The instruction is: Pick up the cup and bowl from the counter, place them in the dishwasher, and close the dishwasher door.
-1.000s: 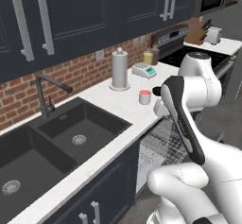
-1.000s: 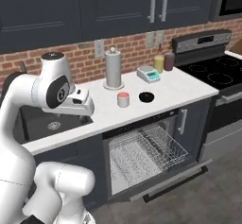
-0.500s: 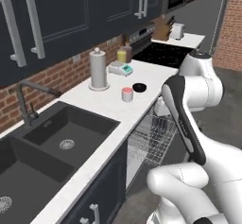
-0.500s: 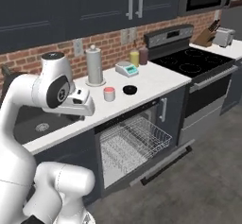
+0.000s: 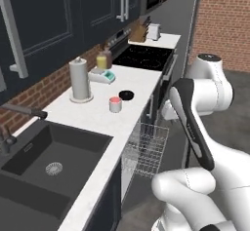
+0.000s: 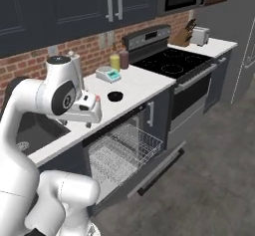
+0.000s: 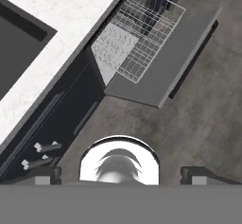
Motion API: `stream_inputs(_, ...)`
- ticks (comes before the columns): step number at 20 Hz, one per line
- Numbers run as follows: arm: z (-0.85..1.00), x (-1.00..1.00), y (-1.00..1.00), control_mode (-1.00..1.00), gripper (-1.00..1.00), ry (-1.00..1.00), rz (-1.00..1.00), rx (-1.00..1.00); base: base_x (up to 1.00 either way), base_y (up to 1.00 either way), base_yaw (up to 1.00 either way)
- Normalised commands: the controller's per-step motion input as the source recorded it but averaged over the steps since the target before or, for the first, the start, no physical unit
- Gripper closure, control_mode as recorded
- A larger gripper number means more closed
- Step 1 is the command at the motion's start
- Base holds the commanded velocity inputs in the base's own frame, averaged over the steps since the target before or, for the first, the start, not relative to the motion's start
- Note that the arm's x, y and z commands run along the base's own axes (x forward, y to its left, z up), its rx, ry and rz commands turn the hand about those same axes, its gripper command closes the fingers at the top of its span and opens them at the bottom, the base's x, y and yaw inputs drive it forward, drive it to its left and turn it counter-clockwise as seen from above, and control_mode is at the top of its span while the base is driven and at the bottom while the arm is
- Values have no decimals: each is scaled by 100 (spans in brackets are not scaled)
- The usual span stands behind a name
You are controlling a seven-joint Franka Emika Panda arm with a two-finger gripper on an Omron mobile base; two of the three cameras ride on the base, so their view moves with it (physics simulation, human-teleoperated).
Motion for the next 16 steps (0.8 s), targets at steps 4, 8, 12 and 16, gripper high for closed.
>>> stream_inputs(4, 0, 0, 0, 100, -100, 0, 0, 0, 58, 61, -13)
stream_inputs(8, 0, 0, 0, 100, -100, 0, 0, 0, 62, 26, 0)
stream_inputs(12, 0, 0, 0, 100, -100, 0, 0, 0, 74, -8, 0)
stream_inputs(16, 0, 0, 0, 100, -100, 0, 0, 0, 44, -40, 0)
